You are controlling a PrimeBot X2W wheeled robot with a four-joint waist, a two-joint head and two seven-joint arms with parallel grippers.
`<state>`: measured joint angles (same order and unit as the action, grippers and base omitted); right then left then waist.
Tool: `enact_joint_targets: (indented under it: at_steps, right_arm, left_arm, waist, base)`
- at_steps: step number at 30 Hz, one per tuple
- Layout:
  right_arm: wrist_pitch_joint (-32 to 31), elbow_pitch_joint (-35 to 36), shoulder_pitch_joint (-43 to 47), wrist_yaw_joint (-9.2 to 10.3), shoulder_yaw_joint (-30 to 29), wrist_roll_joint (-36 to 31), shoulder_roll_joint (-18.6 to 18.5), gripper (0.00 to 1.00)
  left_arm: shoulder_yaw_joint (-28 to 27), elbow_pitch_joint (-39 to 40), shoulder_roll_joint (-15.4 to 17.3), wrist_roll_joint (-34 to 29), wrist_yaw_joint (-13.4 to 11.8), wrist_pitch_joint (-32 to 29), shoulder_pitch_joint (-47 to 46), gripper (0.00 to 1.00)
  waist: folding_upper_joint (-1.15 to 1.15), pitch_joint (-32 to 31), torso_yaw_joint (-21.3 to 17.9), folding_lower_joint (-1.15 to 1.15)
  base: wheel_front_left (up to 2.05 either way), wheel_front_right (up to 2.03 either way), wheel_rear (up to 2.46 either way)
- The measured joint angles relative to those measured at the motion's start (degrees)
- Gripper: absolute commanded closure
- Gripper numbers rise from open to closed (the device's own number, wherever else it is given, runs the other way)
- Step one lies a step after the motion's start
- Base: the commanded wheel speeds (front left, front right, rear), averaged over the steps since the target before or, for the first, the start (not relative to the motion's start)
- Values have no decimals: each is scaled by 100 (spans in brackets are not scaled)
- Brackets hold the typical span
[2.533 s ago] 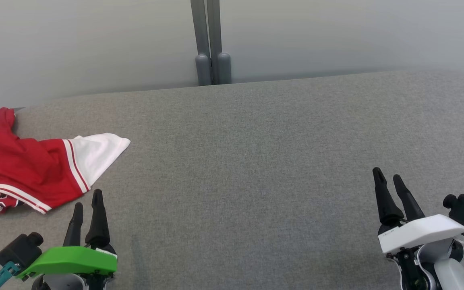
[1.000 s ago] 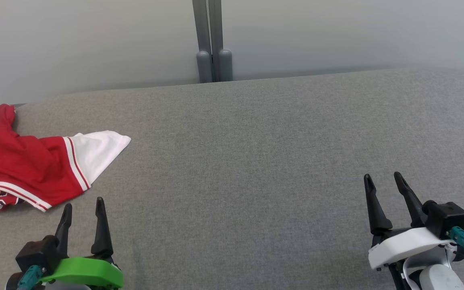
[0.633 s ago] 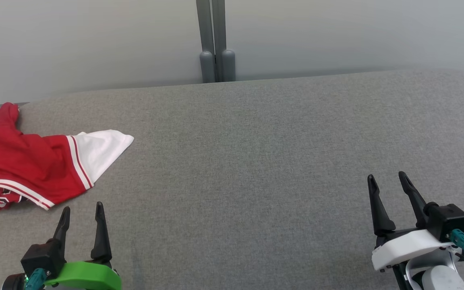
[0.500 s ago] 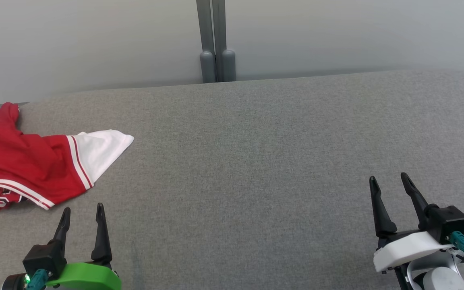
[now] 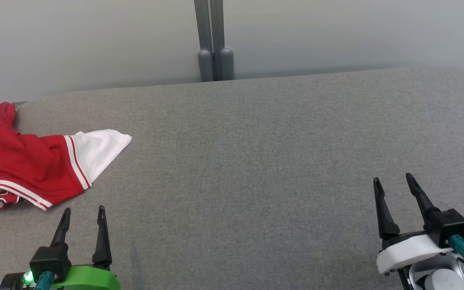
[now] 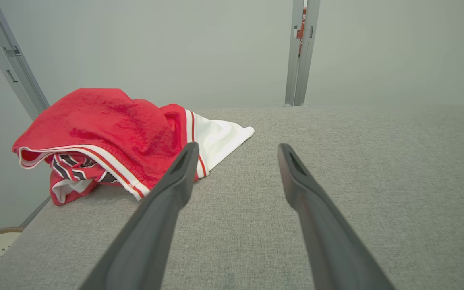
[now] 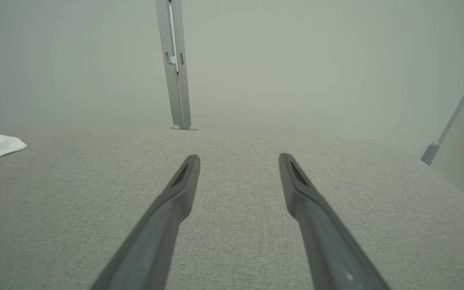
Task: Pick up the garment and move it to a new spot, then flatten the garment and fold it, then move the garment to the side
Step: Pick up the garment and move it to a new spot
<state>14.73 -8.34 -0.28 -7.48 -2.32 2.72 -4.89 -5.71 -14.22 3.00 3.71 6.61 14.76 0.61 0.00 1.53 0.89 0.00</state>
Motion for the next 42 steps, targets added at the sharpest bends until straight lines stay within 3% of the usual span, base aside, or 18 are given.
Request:
enact_joint_targets:
  at_steps: [25, 30, 42]
  right_arm:
    - [32, 24, 85, 0, 56, -92, 35, 0]
    - [32, 51, 159, -1, 18, -92, 29, 0]
    - [33, -2, -110, -1, 401, -91, -14, 0]
  left_arm:
    - [-44, -30, -14, -91, 45, 29, -71, 0]
    - [35, -64, -19, -80, 46, 37, -195, 0]
    - [34, -103, -20, 114, 37, 37, -98, 0]
  waist:
    - [0, 16, 149, 0]
    - [0, 12, 458, 0]
    - [0, 1, 1742, 0]
  base:
    - [0, 0, 0]
    - [0, 0, 0]
    - [0, 0, 0]
